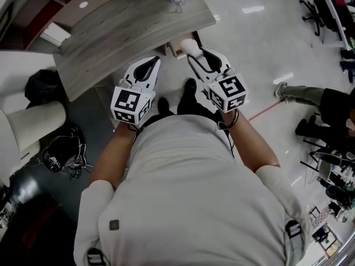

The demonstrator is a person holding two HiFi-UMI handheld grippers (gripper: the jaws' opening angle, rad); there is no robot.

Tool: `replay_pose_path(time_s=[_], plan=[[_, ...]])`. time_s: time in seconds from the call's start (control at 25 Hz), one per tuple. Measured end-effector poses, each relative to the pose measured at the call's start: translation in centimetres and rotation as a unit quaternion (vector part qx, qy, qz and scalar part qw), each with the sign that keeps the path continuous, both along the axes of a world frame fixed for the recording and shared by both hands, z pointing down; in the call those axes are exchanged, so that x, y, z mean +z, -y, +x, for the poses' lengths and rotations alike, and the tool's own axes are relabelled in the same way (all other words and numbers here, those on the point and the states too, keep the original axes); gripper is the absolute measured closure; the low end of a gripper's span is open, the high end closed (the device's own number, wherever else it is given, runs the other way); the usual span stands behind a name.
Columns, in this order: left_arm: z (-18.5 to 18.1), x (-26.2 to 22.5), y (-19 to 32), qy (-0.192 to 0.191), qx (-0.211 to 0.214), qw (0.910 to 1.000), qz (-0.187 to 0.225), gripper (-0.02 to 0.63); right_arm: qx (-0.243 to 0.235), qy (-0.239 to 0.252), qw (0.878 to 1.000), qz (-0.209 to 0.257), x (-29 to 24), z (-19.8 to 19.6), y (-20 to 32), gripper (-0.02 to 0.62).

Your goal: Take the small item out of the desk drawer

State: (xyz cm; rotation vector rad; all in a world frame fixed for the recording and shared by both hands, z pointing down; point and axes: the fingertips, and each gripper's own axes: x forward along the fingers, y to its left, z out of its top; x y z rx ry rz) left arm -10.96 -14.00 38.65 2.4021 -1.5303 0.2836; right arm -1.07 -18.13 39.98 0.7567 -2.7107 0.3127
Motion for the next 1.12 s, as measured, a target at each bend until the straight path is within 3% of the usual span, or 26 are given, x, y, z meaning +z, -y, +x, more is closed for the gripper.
replay_pose_path(time_s=[0.28, 0.84, 1.12], plan=[[-0.9, -2.2, -1.4, -0.006, 0.022, 0.9995, 0.021, 0.591, 0.021, 0.02, 0.999, 0.032, -3.6, -0.5, -1.8, 0.431], [-0.1, -4.6, -5.1, -0.01, 0.081, 0.9954, 0.051, 0.591, 0.075, 0.038, 0.996, 0.039, -5.4, 0.7, -7.0, 0.431], [1.3, -5.8, -6.3, -0.005, 0.077, 0.9951, 0.062, 0.591, 0.075, 0.042, 0.995, 0.05, -6.7, 2.8, -8.1, 0.431]])
